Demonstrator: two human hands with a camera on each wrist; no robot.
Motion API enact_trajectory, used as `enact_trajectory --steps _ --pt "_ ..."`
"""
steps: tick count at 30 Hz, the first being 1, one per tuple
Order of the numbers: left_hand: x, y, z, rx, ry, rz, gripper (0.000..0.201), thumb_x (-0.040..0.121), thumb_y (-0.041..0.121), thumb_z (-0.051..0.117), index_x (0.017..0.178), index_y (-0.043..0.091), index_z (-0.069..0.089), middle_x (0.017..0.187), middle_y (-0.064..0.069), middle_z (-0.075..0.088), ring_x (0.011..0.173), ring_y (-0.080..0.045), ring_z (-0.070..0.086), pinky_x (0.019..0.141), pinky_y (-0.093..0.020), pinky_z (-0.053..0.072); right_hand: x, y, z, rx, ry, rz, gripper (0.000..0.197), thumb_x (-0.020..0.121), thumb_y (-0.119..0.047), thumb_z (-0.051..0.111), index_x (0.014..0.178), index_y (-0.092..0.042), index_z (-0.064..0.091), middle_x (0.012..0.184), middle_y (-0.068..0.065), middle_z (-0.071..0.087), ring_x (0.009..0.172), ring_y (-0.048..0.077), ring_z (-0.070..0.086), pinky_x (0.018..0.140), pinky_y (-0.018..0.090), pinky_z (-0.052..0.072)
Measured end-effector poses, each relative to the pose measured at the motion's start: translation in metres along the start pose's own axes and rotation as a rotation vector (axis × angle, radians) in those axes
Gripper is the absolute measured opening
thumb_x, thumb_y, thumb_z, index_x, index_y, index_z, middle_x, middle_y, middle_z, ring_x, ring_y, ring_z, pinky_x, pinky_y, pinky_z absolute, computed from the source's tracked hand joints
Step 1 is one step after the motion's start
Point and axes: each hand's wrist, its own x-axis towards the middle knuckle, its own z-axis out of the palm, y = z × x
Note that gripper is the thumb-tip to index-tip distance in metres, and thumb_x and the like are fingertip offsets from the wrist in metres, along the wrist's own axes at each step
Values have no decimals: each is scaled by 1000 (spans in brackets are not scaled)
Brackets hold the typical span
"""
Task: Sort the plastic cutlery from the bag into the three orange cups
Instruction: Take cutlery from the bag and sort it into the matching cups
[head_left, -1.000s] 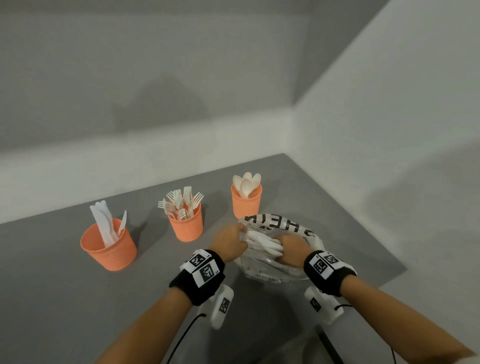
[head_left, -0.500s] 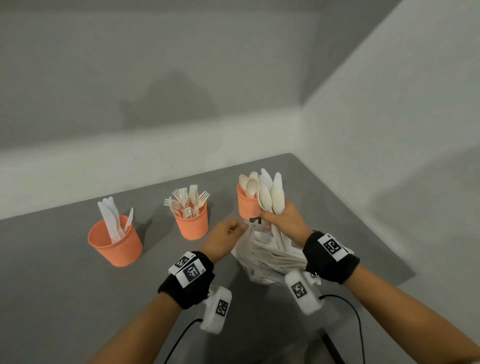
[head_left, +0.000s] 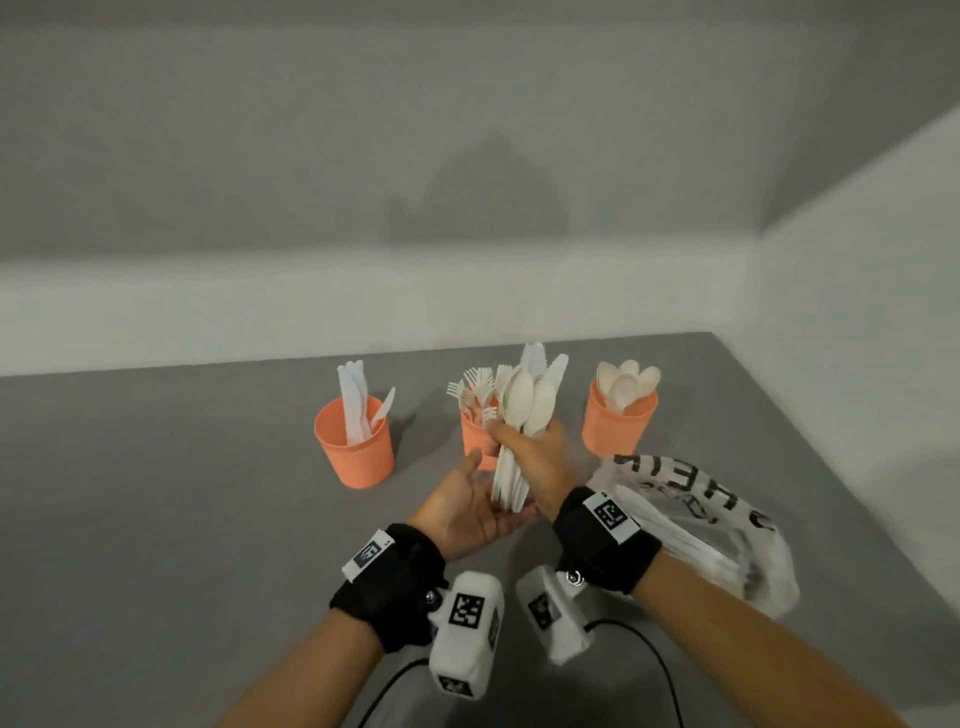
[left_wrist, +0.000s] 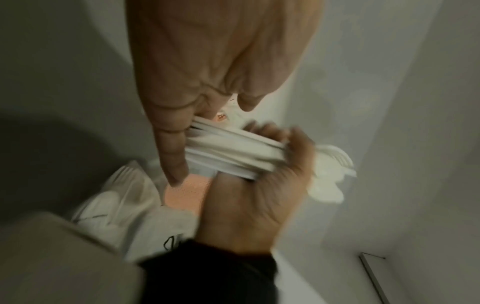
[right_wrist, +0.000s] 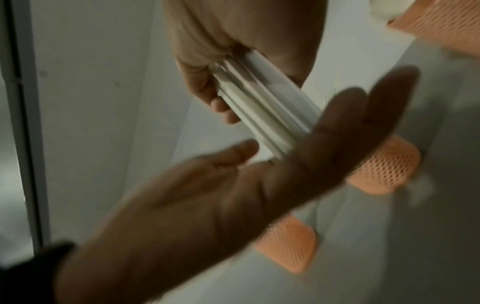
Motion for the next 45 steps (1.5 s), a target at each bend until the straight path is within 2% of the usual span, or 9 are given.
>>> enact_trajectory --steps 4,7,12,17,22,26,31,36,45 --pt "-5 8 -12 109 40 3 80 91 66 18 126 3 52 101 -12 65 87 -21 64 75 -32 55 0 21 21 -12 27 80 21 81 4 59 100 -2 54 45 -4 53 37 8 50 45 19 45" --pt "-11 11 -23 371 108 47 71 82 74 28 99 12 57 88 -5 59 86 -19 55 80 -31 43 6 28 27 6 10 117 15 82 4 53 93 -7 49 38 -4 41 32 8 38 38 18 36" --pt "-18 30 -31 430 32 313 36 78 37 66 94 7 54 67 -4 64 57 -15 62 60 -27 52 -3 22 28 -58 -470 273 4 79 -14 55 80 -11 56 38 -8 36 30 4 31 35 15 31" --pt "-22 39 -29 177 -56 346 25 81 15 63 104 9 61 85 -8 67 85 -17 70 56 -24 55 -17 15 31 -42 -784 507 27 78 -17 51 51 -19 51 37 -8 37 33 5 37 49 22 46" --pt "-9 34 -19 439 346 545 16 84 3 61 69 5 56 59 -6 60 55 -10 66 51 -19 52 -8 18 31 -367 -647 326 15 81 -8 57 68 -13 63 56 4 60 50 15 59 53 23 51" --pt "4 32 -16 549 520 669 11 81 9 67 77 3 59 67 -6 62 54 -10 59 54 -22 47 -9 30 37 -509 -491 206 11 69 -17 54 76 -19 61 68 20 66 60 32 60 63 54 55" --pt "6 34 -15 580 420 652 38 79 27 72 108 10 53 100 -4 66 89 -14 65 71 -21 53 -7 25 31 -126 -421 392 13 95 -16 45 84 -12 49 46 -1 37 32 7 34 36 17 31" --pt "5 39 -24 580 542 800 33 86 19 64 114 4 55 97 -7 61 88 -18 59 57 -8 48 5 23 16 25 -428 389 15 93 -32 55 105 -23 52 55 -1 49 32 5 33 34 15 31" --pt "16 52 -19 584 563 837 31 86 21 65 110 3 57 100 -18 65 71 -19 63 50 -18 52 2 23 10 -82 -475 297 16 92 -33 56 105 -25 52 58 -1 52 39 6 44 38 18 38"
